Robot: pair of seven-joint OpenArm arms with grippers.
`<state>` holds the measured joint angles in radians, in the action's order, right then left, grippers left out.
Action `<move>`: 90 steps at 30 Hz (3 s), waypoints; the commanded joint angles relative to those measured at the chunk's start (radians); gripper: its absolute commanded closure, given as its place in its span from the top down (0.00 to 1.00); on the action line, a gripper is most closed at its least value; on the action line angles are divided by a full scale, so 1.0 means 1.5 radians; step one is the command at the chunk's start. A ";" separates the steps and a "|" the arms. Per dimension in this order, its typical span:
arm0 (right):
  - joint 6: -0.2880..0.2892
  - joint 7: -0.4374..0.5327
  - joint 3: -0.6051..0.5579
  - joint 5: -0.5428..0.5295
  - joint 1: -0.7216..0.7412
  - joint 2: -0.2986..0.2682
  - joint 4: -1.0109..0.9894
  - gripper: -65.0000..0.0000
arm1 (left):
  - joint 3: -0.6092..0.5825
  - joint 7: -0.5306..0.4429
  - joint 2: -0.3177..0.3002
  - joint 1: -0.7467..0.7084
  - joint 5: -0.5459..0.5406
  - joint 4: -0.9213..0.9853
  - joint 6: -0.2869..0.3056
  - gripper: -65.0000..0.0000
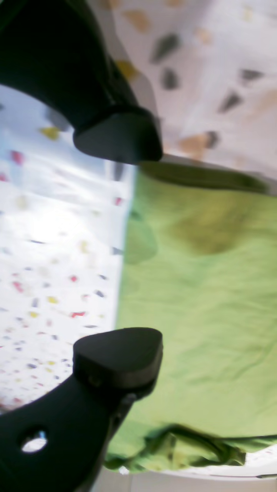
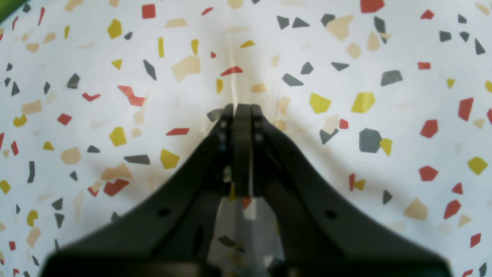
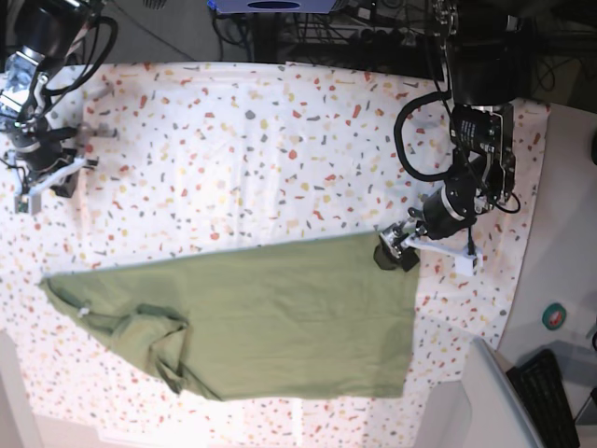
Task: Layout the t-shirt on the table in an organized manner, then fold the t-shirt properly
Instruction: 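Release the shirt and move both grippers to new shirt edges, then grasp the shirt edges with both grippers and drag to straighten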
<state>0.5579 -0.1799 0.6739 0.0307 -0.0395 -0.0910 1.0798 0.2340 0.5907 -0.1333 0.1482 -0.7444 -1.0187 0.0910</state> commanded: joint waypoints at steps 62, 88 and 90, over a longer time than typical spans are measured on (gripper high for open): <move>0.001 0.034 0.000 -0.031 0.372 -0.080 -0.504 0.57 | 0.006 0.059 -0.134 -0.300 -0.001 -0.261 -0.002 0.00; -0.234 -0.578 -0.138 -0.031 0.078 -0.016 0.342 0.00 | 0.007 0.284 -0.094 -0.192 -0.001 -0.477 -0.126 0.00; -0.260 -0.583 -0.164 -0.031 0.106 -0.027 0.314 0.00 | 0.007 0.306 -0.065 -0.146 0.001 -0.447 -0.139 0.00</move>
<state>0.1768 -1.0637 0.4252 -0.0196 0.1059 -0.1223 1.5387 0.2398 1.0576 -0.2161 -0.0753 -0.7319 -1.6707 -0.1223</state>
